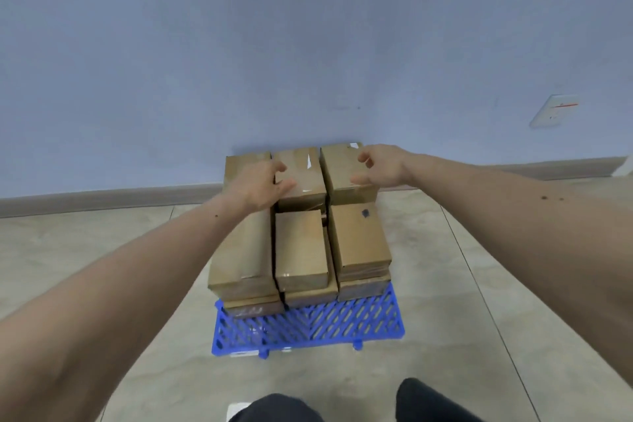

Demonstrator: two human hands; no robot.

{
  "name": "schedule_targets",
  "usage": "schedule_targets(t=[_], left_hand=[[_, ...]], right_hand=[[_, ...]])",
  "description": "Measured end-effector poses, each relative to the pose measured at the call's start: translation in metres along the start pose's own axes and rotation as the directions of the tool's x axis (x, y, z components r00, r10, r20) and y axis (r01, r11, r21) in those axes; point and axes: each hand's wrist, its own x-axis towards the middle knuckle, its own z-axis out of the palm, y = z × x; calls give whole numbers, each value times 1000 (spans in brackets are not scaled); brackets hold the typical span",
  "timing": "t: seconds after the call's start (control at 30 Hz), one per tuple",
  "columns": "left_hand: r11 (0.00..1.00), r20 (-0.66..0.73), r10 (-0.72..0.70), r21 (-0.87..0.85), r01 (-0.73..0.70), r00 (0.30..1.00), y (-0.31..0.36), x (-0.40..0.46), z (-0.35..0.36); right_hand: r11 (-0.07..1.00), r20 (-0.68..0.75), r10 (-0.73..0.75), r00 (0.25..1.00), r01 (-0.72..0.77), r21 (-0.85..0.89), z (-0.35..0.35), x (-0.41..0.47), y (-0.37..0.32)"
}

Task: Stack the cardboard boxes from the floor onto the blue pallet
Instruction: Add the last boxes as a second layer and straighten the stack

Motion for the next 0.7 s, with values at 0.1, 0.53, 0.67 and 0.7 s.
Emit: schedule_targets(t=[0.1, 0.53, 0.67, 0.7], left_hand=[[986, -22, -166, 9, 167, 986, -3, 31, 6], [733, 90, -583, -369, 571, 807, -78, 84, 29], [737, 95, -549, -413, 535, 830, -87, 82, 36], [736, 90, -545, -426, 527, 834, -89, 81, 37]], right_hand=[[999, 3, 46, 999, -46, 1, -1, 31, 9], [866, 41, 361, 932, -351, 356, 40, 122, 52], [816, 83, 394, 915, -391, 426, 53, 120, 45], [812, 71, 394, 916, -384, 439, 55, 119, 43]])
